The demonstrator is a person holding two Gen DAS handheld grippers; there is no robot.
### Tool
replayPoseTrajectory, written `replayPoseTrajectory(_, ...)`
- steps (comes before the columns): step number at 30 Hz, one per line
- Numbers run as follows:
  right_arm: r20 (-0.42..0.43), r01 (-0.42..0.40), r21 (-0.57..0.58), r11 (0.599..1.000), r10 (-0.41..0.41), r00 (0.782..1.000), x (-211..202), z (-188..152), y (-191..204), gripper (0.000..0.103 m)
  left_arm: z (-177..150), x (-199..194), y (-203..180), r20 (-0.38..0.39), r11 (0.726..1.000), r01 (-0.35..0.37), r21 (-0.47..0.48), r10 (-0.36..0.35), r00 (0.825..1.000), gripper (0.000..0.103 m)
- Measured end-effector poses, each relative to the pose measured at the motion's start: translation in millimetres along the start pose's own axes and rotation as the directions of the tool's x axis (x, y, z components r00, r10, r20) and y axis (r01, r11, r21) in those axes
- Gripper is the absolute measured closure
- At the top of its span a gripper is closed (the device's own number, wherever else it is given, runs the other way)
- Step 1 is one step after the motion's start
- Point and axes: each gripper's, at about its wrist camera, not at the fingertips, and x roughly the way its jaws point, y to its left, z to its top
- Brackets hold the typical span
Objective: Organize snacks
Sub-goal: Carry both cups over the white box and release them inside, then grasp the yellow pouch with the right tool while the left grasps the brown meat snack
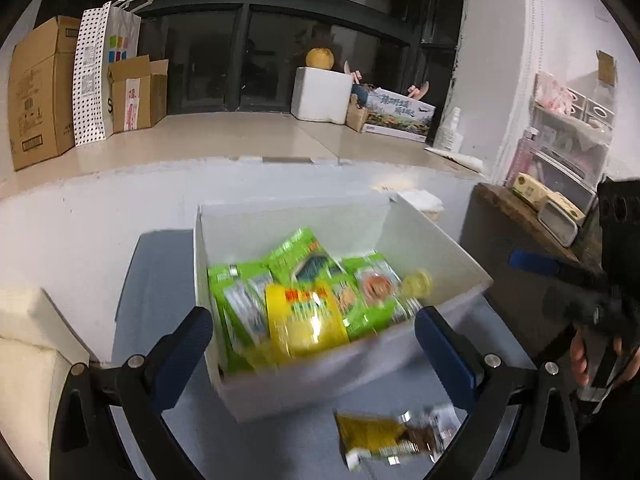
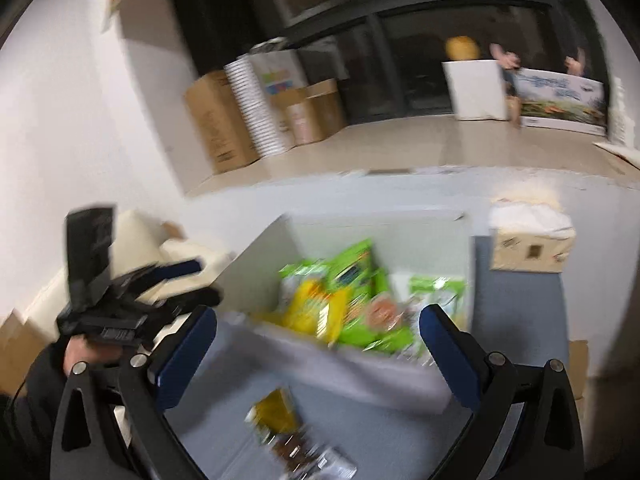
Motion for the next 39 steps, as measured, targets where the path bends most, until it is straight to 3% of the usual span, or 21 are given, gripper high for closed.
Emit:
replayPoseTrajectory(5,-0.100,-0.038,-0.044,0.998,0.034,0.994,11.3,-63.6,37.4,0.000,-54.8,-31.5,-5.3,0.006,0.999,0.031,-0.042,-0.030,1.000,0.000)
replayPoseTrajectory(9,-0.167,-0.039,-0.034,0.999,0.033,0.985,35.3,-92.9,45.3,0.000,-98.8,-48.7,-7.8,-0.020,0.996,0.037,-0.085,-0.038,0.999,0.000)
replayPoseTrajectory(20,-0.296,-0.065,-0.109,0.992,0.030,0.955,114.3,-80.9,51.3,0.001,-124.2,-64.9,0.8,-0.028,0.993,0.020,-0.119,-0.024,0.999,0.000)
replayPoseTrajectory(23,-0.369,-0.062,-0.116,0.991,0.015,0.929,138.3,-87.0,48.3,0.024,-127.1,-64.1,3.7,-0.036,0.992,0.019,-0.127,-0.024,0.999,0.000)
replayPoseTrajectory(25,-0.393,-0.054,-0.127,0.990,-0.001,0.919,143.9,-93.7,45.8,0.051,-128.7,-62.8,5.3,-0.041,0.991,0.022,-0.132,-0.027,0.999,0.000)
replayPoseTrajectory(27,-0.377,-0.076,-0.100,0.992,0.033,0.925,138.9,-95.3,42.1,0.058,-130.2,-59.7,5.2,-0.052,0.990,0.029,-0.138,-0.037,0.998,0.000)
replayPoseTrajectory(31,-0.320,-0.075,-0.097,0.992,0.040,0.947,119.8,-89.6,39.1,0.059,-129.5,-52.8,-1.2,-0.067,0.992,0.043,-0.118,-0.051,0.996,0.000)
replayPoseTrajectory(34,-0.224,-0.061,-0.064,0.996,0.045,0.974,82.4,-77.9,31.2,0.059,-129.0,-40.4,-15.5,-0.103,0.993,0.082,-0.089,-0.091,0.990,0.000)
replayPoseTrajectory(37,-0.130,-0.029,-0.001,1.000,0.029,0.991,37.9,-73.4,19.6,0.059,-126.8,-19.1,-44.9,-0.164,0.989,0.150,0.014,-0.146,0.976,0.000)
replayPoseTrajectory(39,-0.064,-0.003,0.032,0.999,0.005,0.998,-2.1,-76.8,8.0,0.059,-124.2,-1.2,-71.4,-0.213,0.966,0.225,0.124,-0.196,0.957,0.000)
